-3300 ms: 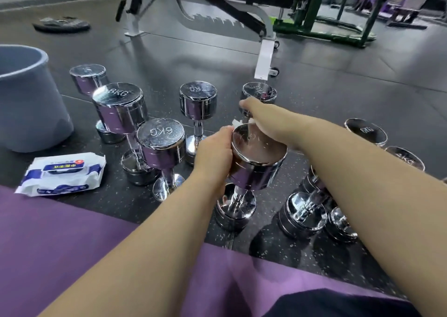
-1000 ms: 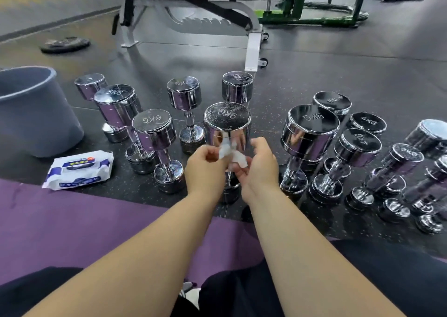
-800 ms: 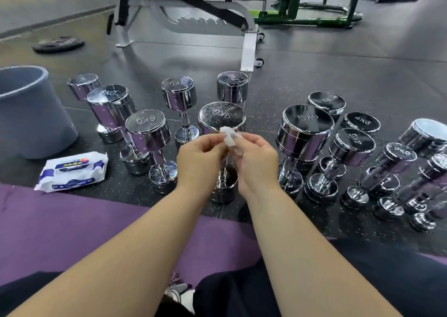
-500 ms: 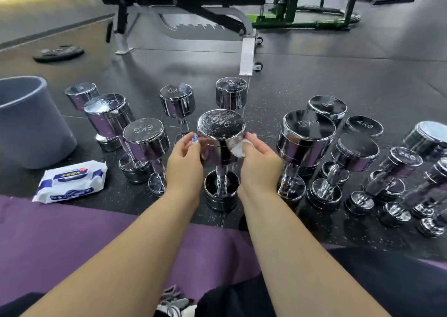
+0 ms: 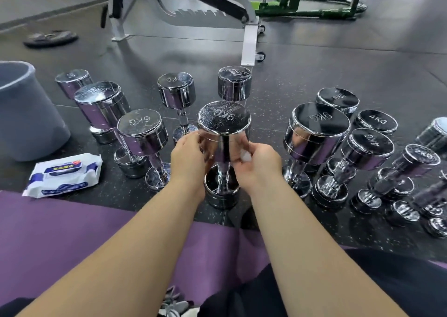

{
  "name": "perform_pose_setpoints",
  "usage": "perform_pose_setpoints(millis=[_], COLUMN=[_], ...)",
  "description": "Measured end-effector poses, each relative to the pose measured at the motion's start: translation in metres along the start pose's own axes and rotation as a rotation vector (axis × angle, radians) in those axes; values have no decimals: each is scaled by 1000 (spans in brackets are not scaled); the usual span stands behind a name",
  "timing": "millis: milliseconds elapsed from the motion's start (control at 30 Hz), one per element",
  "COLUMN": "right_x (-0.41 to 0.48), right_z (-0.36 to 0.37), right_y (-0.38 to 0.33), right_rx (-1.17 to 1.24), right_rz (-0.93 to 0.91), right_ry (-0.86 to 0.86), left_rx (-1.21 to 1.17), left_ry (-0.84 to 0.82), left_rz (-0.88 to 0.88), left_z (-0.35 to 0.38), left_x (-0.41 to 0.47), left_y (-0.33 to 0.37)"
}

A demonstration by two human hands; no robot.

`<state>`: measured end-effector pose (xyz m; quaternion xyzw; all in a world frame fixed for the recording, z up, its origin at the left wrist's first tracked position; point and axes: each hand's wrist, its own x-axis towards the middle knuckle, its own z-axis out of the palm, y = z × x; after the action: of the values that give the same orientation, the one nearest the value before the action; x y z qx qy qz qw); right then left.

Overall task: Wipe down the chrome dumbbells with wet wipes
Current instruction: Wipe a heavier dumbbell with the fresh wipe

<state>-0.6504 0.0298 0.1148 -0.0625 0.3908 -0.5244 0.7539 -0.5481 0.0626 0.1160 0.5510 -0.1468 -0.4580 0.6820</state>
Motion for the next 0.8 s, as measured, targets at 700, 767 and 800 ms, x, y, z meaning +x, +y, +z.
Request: perform_pose_setpoints(millis=[700,767,800], right_x=[0,2,5], right_z=[-3,-3,-4], right_y=[8,5,5], right_rx=[-294,-363,-429], right_rz=[-76,-55,-58], right_ry=[-131,-174,-202], left_rx=[233,257,268], left_ry=[-267,-306,-319], left_rz=[-50,-40,-40], left_z=[1,0,-1], left_x=[7,9,11], left_y=[15,14,14])
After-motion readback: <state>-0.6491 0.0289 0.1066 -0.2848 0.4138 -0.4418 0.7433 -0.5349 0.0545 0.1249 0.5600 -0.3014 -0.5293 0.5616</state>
